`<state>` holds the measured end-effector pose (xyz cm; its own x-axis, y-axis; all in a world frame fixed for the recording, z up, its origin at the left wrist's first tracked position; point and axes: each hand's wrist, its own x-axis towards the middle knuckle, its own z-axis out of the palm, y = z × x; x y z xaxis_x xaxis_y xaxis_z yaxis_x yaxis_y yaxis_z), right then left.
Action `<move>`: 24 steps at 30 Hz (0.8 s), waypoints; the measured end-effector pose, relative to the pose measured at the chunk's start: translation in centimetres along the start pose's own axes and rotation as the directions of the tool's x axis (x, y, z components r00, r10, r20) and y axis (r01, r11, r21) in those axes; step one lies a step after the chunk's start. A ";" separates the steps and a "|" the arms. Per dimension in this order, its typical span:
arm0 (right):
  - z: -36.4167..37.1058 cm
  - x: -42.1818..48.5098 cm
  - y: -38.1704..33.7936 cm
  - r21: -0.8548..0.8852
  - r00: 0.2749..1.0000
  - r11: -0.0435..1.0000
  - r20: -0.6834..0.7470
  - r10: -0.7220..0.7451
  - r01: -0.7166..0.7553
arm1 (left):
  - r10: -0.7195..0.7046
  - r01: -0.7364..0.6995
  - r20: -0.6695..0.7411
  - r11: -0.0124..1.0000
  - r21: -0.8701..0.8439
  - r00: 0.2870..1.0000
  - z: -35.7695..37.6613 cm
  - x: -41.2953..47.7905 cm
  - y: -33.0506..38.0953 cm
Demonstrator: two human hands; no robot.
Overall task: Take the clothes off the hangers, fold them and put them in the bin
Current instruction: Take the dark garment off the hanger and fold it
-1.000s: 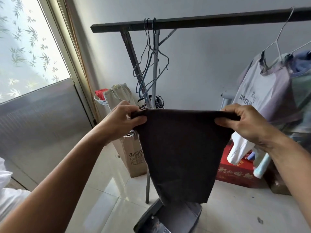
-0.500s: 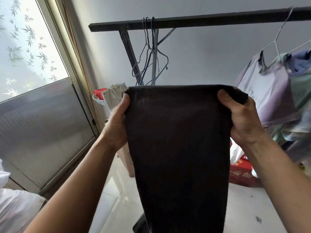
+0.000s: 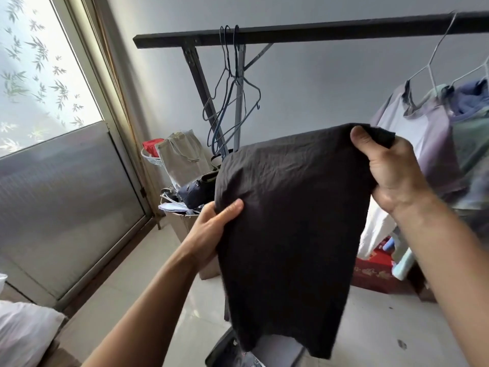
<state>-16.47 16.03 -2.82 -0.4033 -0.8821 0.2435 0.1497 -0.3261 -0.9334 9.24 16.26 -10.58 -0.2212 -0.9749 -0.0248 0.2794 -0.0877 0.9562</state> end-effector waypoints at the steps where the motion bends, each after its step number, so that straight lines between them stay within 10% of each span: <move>1: -0.2 0.1 0.0 -0.041 1.000 0.999 -0.004 -0.013 0.013 | 0.010 -0.010 -0.002 1.000 0.013 1.000 0.0 0.0 0.6; 7: -1.6 0.6 0.7 0.152 0.978 0.974 0.148 0.143 -0.166 | 0.023 -0.023 -0.016 1.000 0.018 1.000 0.8 -0.2 2.8; 12: -2.7 -2.6 4.8 0.213 0.761 0.834 0.564 0.320 -0.509 | -0.009 0.005 -0.092 0.999 -0.043 0.996 1.1 0.0 3.1; 24: -2.3 -5.1 7.1 0.038 0.871 0.904 0.287 0.398 -0.426 | -0.048 0.055 -0.120 0.997 0.052 0.992 -0.1 1.1 2.9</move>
<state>-15.44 18.96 -11.29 -0.0327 -0.9960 -0.0837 0.3414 0.0676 -0.9375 9.92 14.86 -7.84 -0.1210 -0.9870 -0.1055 0.2175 -0.1300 0.9674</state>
